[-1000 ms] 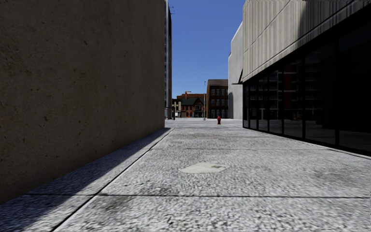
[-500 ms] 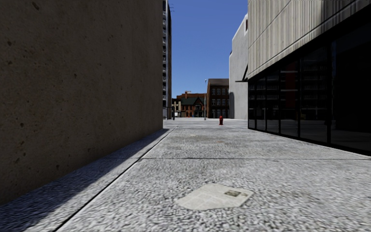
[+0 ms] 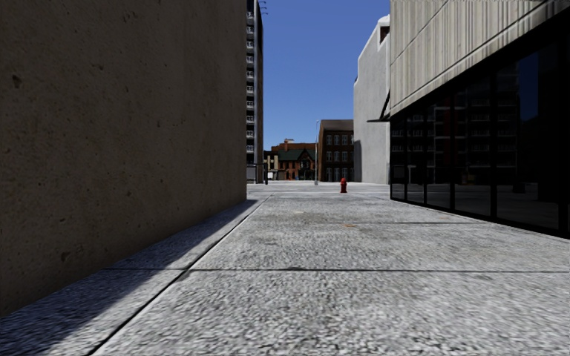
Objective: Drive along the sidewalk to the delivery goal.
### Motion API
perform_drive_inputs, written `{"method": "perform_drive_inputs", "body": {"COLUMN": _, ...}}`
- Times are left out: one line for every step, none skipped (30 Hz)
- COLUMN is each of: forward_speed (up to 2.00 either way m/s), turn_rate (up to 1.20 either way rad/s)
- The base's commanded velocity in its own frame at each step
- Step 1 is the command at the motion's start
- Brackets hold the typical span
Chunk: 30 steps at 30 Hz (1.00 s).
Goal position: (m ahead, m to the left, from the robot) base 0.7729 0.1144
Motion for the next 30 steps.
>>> {"method": "perform_drive_inputs", "body": {"forward_speed": 2.00, "turn_rate": 0.00}}
{"method": "perform_drive_inputs", "body": {"forward_speed": 2.00, "turn_rate": 0.00}}
{"method": "perform_drive_inputs", "body": {"forward_speed": 2.00, "turn_rate": 0.00}}
{"method": "perform_drive_inputs", "body": {"forward_speed": 2.00, "turn_rate": 0.00}}
{"method": "perform_drive_inputs", "body": {"forward_speed": 2.00, "turn_rate": 0.00}}
{"method": "perform_drive_inputs", "body": {"forward_speed": 2.00, "turn_rate": 0.00}}
{"method": "perform_drive_inputs", "body": {"forward_speed": 2.00, "turn_rate": 0.00}}
{"method": "perform_drive_inputs", "body": {"forward_speed": 1.18, "turn_rate": 0.00}}
{"method": "perform_drive_inputs", "body": {"forward_speed": 0.00, "turn_rate": 0.00}}
{"method": "perform_drive_inputs", "body": {"forward_speed": 0.00, "turn_rate": 0.00}}
{"method": "perform_drive_inputs", "body": {"forward_speed": 0.00, "turn_rate": 0.00}}
{"method": "perform_drive_inputs", "body": {"forward_speed": 0.00, "turn_rate": 0.00}}
{"method": "perform_drive_inputs", "body": {"forward_speed": 0.00, "turn_rate": 0.00}}
{"method": "perform_drive_inputs", "body": {"forward_speed": 0.00, "turn_rate": 0.00}}
{"method": "perform_drive_inputs", "body": {"forward_speed": 0.00, "turn_rate": 0.00}}
{"method": "perform_drive_inputs", "body": {"forward_speed": 0.00, "turn_rate": 0.00}}
{"method": "perform_drive_inputs", "body": {"forward_speed": 0.00, "turn_rate": 0.00}}
{"method": "perform_drive_inputs", "body": {"forward_speed": 0.00, "turn_rate": 0.00}}
{"method": "perform_drive_inputs", "body": {"forward_speed": 0.00, "turn_rate": 0.00}}
{"method": "perform_drive_inputs", "body": {"forward_speed": 0.00, "turn_rate": 0.00}}
{"method": "perform_drive_inputs", "body": {"forward_speed": 0.00, "turn_rate": 0.00}}
{"method": "perform_drive_inputs", "body": {"forward_speed": 0.00, "turn_rate": 0.00}}
{"method": "perform_drive_inputs", "body": {"forward_speed": 0.00, "turn_rate": 0.00}}
{"method": "perform_drive_inputs", "body": {"forward_speed": 0.00, "turn_rate": 0.00}}
{"method": "perform_drive_inputs", "body": {"forward_speed": 0.00, "turn_rate": 0.00}}
{"method": "perform_drive_inputs", "body": {"forward_speed": 0.00, "turn_rate": 0.00}}
{"method": "perform_drive_inputs", "body": {"forward_speed": 0.00, "turn_rate": 0.00}}
{"method": "perform_drive_inputs", "body": {"forward_speed": 0.00, "turn_rate": 0.00}}
{"method": "perform_drive_inputs", "body": {"forward_speed": 0.00, "turn_rate": 0.00}}
{"method": "perform_drive_inputs", "body": {"forward_speed": 0.00, "turn_rate": 0.00}}
